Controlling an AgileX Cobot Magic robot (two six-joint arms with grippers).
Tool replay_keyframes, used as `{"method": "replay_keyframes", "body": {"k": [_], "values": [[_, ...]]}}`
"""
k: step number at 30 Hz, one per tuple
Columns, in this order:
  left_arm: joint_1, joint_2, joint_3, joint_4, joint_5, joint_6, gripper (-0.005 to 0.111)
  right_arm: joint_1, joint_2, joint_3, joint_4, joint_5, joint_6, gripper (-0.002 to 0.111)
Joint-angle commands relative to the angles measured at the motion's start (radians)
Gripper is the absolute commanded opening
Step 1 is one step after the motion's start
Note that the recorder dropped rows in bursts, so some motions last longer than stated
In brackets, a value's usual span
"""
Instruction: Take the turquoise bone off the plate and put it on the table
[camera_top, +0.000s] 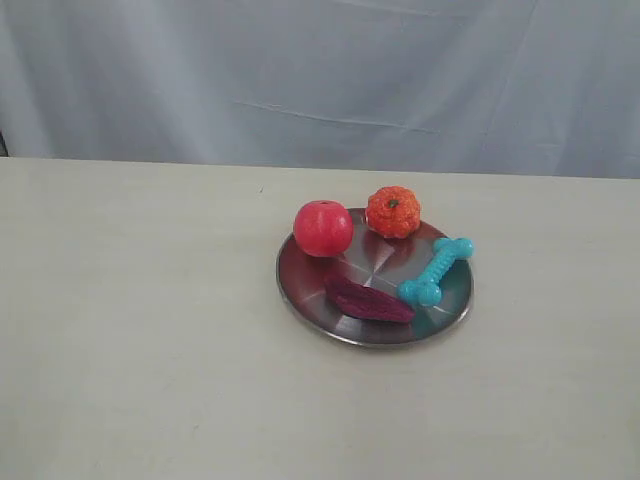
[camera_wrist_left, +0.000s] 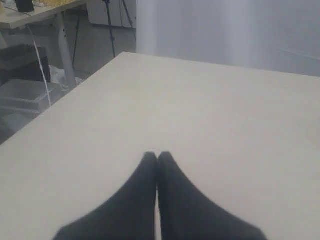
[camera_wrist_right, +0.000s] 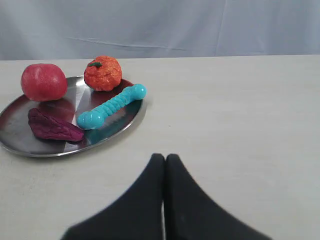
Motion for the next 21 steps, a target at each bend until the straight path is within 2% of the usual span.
{"method": "replay_keyframes", "body": {"k": [1,9,17,21], "values": [[0.002,-0.001,0.003,-0.001,-0.005,-0.004,0.0,-0.006,-0.005,0.002,-0.018,-0.014,-0.004,-0.001],[0.002,-0.001,0.003,-0.001,-0.005,-0.004,0.0,-0.006,-0.005,0.002,-0.037,-0.233,-0.004,-0.001],[0.002,-0.001,0.003,-0.001,-0.005,-0.004,0.0,-0.006,-0.005,0.002,-0.037,-0.698,-0.002,-0.001],[0.002,-0.001,0.003,-0.001,-0.005,-0.004,0.0,-0.006,-0.005,0.002,-0.037,-0.764,0.004,-0.001]]}}
